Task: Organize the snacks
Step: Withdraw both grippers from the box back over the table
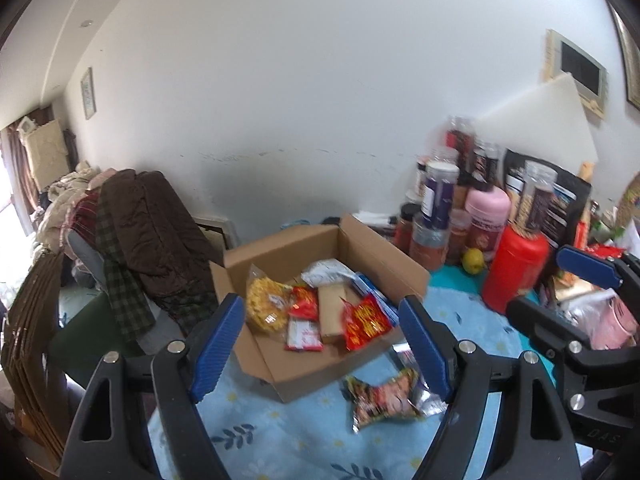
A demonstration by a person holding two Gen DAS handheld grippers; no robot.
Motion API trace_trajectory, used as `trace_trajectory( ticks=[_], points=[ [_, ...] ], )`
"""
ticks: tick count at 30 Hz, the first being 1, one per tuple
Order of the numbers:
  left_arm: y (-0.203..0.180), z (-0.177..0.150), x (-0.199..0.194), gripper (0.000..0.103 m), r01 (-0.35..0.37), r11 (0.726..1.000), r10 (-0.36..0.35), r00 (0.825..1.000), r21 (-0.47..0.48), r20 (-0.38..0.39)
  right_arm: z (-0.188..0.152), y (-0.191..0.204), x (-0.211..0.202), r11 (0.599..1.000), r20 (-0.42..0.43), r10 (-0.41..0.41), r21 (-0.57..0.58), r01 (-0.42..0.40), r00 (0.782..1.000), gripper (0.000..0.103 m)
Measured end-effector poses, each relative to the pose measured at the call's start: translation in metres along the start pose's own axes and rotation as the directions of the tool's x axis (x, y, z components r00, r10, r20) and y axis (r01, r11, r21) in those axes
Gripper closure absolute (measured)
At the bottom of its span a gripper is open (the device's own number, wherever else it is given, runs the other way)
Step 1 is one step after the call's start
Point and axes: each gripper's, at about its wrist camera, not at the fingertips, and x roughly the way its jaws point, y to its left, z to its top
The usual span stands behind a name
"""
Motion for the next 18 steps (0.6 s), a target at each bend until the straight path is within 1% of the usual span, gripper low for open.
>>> trace_trajectory(
  ticks=[5, 12, 18],
  points=[
    [-0.011, -0.019, -0.003, 0.023, 0.04, 0.999, -0.04, 0.999, 0.012, -0.023, -0.024, -0.001, -0.004, 1.0, -0.031, -0.006, 0.022, 0.007, 1.0, 0.026],
    [-0.024, -0.044, 0.003, 0.023, 0.078, 0.997, -0.075, 0.994, 0.03, -0.075, -0.055, -0.005, -0.004, 0.998, -0.088, -0.013, 0.06, 0.018, 0.996, 0.026],
    [-0.025, -0.064, 0.008, 0.023, 0.106, 0.994, -0.105, 0.99, 0.012, -0.095, -0.081, -0.009, 0.002, 0.995, -0.143, -0.021, 0.096, 0.035, 0.989, 0.026]
  ],
)
